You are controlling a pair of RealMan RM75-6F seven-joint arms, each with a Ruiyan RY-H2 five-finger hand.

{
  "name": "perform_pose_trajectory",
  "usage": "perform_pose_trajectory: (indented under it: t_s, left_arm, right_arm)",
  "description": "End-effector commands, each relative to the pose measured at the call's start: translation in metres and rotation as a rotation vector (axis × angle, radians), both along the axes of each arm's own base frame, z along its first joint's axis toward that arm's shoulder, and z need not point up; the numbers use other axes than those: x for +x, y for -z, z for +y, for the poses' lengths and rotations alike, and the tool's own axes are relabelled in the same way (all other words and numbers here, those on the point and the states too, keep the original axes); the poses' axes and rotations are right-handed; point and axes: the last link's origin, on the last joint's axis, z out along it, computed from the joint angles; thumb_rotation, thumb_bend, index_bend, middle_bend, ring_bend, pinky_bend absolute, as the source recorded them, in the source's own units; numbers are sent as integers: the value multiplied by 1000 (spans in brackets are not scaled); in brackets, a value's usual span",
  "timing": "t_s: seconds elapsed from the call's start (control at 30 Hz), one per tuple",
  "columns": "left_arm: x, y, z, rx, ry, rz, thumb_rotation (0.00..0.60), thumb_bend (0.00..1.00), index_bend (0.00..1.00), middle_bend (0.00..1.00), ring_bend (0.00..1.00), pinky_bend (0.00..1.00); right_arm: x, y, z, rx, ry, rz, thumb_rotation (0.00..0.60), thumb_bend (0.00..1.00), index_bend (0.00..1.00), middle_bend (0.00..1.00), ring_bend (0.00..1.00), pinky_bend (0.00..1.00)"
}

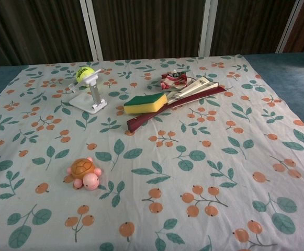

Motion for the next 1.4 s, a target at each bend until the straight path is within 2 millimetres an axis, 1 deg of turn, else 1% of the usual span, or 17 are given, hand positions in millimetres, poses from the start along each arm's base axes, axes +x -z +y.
perform_pose_trajectory:
  t_s: [0.03,0.17,0.23,0.27,0.33,0.4,0.47,0.57,0.67,0.77,0.87,0.97,1.17,1.23,1.3,1.4]
  left_arm:
    - [2,4,-2,-10,9,7,600,352,0,0,0,127]
    - [9,14,-1,-55,41,-3,600,354,0,0,0,126]
    - [15,23,1,-89,78,0,600,354,0,0,0,127]
    - [18,28,4,-99,100,-1,600,354,0,0,12,139]
    - [27,42,10,-119,151,-4,600,352,0,0,75,197]
    - [39,56,18,-135,214,0,600,350,0,0,210,323]
    - [50,69,25,-160,270,5,600,350,0,0,416,505]
    - [64,92,38,-219,327,38,600,350,0,17,643,728]
    - [76,114,51,-285,350,76,600,355,0,24,748,827]
    - [85,129,59,-322,364,93,600,365,18,40,815,884]
    - [94,145,65,-348,381,111,600,369,59,82,881,947]
    - [101,157,72,-361,396,130,600,376,86,122,935,995]
    - [111,176,78,-407,421,148,600,380,97,139,952,1000]
    - [112,179,79,-409,424,159,600,380,108,144,951,1000]
    - [111,181,81,-404,424,171,600,382,136,157,952,1000]
    - [109,182,82,-390,423,188,600,382,207,194,957,1000]
  right_arm:
    - [0,0,0,1,1,1,600,82,0,0,0,0]
    - [0,0,0,1,0,1,600,81,0,0,0,0]
    - [1,-1,0,-3,-1,-3,600,81,0,0,0,0]
    - [0,-1,0,-5,1,-4,600,81,0,0,0,0]
    - [0,-2,-2,-7,6,-5,600,82,0,0,0,0]
    - [-1,-2,-3,-7,10,-6,600,81,0,0,0,0]
    - [-1,-2,-4,-8,11,-7,600,81,0,0,0,0]
    - [-1,-3,-4,-10,13,-10,600,81,0,0,0,0]
    - [-1,-7,-4,-21,14,-20,600,82,0,0,0,0]
    - [-1,-11,-4,-35,15,-33,600,82,0,0,0,0]
    - [0,-14,-2,-41,6,-50,600,82,0,0,0,0]
    - [0,-21,1,-58,-3,-67,600,82,0,0,0,0]
    - [-2,-38,7,-116,-11,-107,600,82,0,0,0,0]
    - [-3,-40,8,-121,-13,-112,600,82,0,0,0,0]
    - [-3,-41,10,-121,-18,-115,600,82,0,0,0,0]
    - [-3,-41,11,-119,-21,-115,600,82,0,0,0,0]
